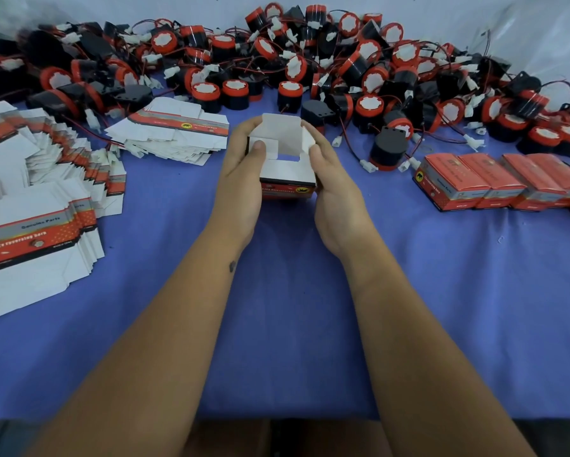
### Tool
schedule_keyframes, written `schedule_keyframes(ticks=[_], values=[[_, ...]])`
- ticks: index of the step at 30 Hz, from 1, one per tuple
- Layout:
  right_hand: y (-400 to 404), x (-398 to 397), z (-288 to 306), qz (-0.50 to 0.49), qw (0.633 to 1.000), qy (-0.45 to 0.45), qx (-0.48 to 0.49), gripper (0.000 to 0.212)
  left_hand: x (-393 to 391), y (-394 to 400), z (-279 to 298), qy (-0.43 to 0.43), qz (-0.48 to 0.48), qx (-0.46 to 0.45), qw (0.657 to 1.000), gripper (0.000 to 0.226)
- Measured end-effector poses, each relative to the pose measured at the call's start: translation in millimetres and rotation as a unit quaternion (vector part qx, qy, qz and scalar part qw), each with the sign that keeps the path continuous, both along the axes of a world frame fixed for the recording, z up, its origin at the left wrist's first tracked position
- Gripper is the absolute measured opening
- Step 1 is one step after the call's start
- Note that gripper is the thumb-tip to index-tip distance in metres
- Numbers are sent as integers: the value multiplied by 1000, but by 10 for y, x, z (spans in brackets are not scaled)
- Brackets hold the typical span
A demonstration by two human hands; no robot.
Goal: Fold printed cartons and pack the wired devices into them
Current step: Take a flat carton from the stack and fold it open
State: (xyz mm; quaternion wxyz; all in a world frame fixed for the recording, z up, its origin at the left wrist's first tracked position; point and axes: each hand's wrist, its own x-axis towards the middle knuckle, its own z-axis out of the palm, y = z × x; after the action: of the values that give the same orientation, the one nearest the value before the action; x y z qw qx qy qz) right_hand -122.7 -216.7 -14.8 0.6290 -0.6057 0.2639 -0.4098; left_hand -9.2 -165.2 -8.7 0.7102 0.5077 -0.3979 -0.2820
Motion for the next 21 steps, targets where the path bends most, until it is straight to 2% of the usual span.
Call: schedule_keyframes(ticks=[5,8,13,17,21], values=[[-2,2,-9,23,999,-26,-18,46,36,-14,-36,7,-12,-5,1000,37],[37,23,12,-19,998,-30,-48,38,43,-12,-41,14,-20,-21,999,34],[36,-41,104,-34,998,-47,-3,25,81,4,-49,51,-63,-18,997,30],[59,-80,98,-46,996,-23,-76,27,59,30,-37,-28,-55,-5,998,29],[71,-86,106,-37,996,-14,-79,30,51,33,-52,-26,-55,-6,998,35]])
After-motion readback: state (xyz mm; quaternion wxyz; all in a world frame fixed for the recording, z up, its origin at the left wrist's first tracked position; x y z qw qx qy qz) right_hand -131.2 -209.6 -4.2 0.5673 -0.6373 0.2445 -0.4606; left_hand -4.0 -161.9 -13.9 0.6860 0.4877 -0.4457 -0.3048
